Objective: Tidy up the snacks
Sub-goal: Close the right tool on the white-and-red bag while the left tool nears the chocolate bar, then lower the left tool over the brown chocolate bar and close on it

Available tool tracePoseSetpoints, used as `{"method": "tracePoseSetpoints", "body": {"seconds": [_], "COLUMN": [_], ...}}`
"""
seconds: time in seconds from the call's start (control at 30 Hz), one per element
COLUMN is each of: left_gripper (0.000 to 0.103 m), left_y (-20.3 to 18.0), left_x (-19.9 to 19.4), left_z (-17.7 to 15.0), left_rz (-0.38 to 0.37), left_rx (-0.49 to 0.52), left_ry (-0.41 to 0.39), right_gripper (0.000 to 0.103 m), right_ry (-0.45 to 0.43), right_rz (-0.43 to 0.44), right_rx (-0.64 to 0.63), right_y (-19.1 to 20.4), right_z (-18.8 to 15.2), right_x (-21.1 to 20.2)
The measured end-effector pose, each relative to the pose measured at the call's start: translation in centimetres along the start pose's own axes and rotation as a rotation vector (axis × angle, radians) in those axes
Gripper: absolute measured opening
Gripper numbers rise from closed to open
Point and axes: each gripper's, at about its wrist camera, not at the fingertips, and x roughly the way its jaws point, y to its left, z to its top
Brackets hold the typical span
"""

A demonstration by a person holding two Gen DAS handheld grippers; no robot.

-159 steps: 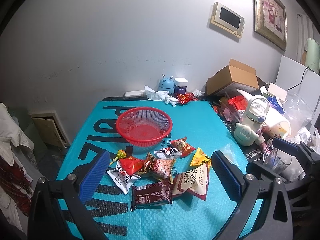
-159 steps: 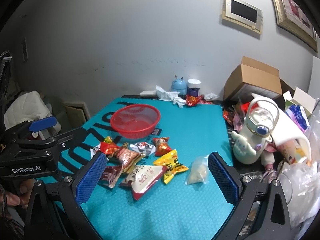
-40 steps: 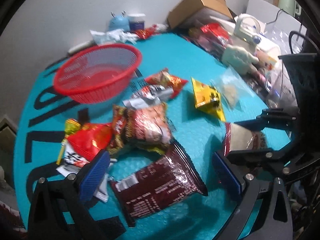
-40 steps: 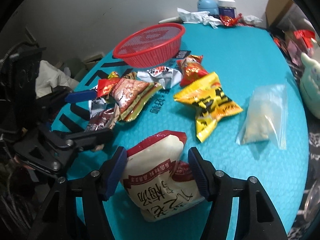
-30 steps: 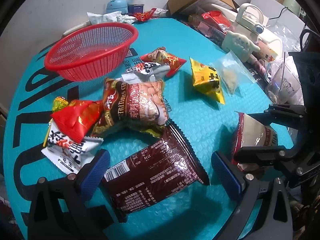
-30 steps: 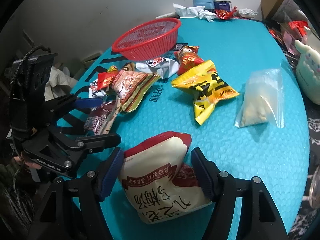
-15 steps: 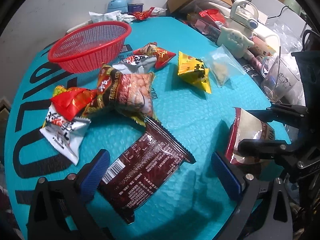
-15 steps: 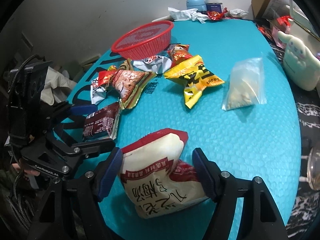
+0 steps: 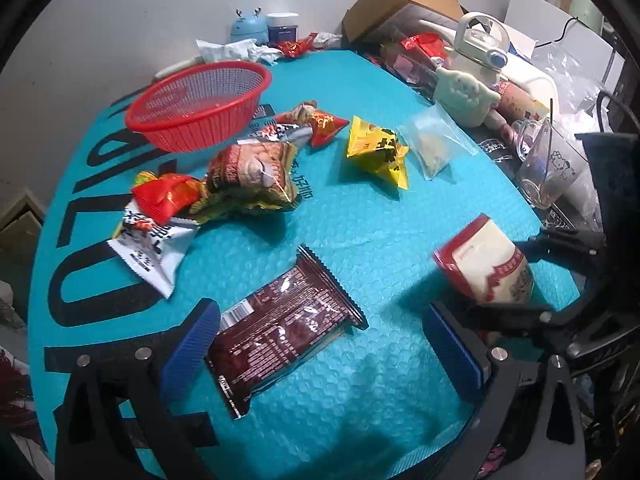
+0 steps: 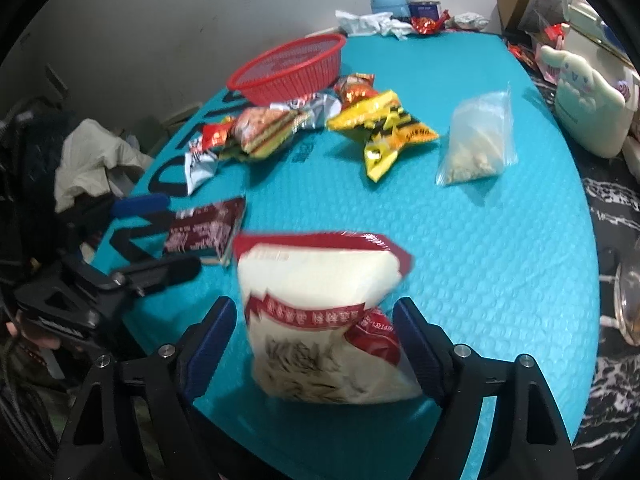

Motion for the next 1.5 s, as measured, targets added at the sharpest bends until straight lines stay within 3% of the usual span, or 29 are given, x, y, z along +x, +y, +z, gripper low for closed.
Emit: {"method": "tracePoseSetpoints", "body": {"seconds": [0.3,0.63,0.87,1.0,1.5], "left_gripper": [0.103,0.102,0.075,0.064,0.062], "left_y": [1.3,3.0,3.0,2.9,1.6], "left_x": [0.7,3.5,3.2,2.7,2.1], "left_z": [-0.3,-0.7,-1.4,-1.6,-2.9], "left_rz": [0.039,0.022,0.007,0.004,0.099], "left_rx": [0.011,0.045,0.043,0.018,-0.150], "left_ry": [0.017,0.073,0.048,0.040,0.085], "right_gripper": [0.077,0.075,0.075,0.075,0.074], "right_ry": [-0.007,-0.007,0.001,0.002,-0.007], "right_rz": [-0.049,-0.059,-0.060,-0.058,-0.085], "right_rx": [-0.060,-0.069,-0.077,-0.076,-0.053], "right_y": [1.5,1.9,2.2,2.0,0.7], "right_z": [-0.5,0.1,0.4,0.4,-0.2], "right_x": [0.9,1.6,1.8,1.8,0.7]}}
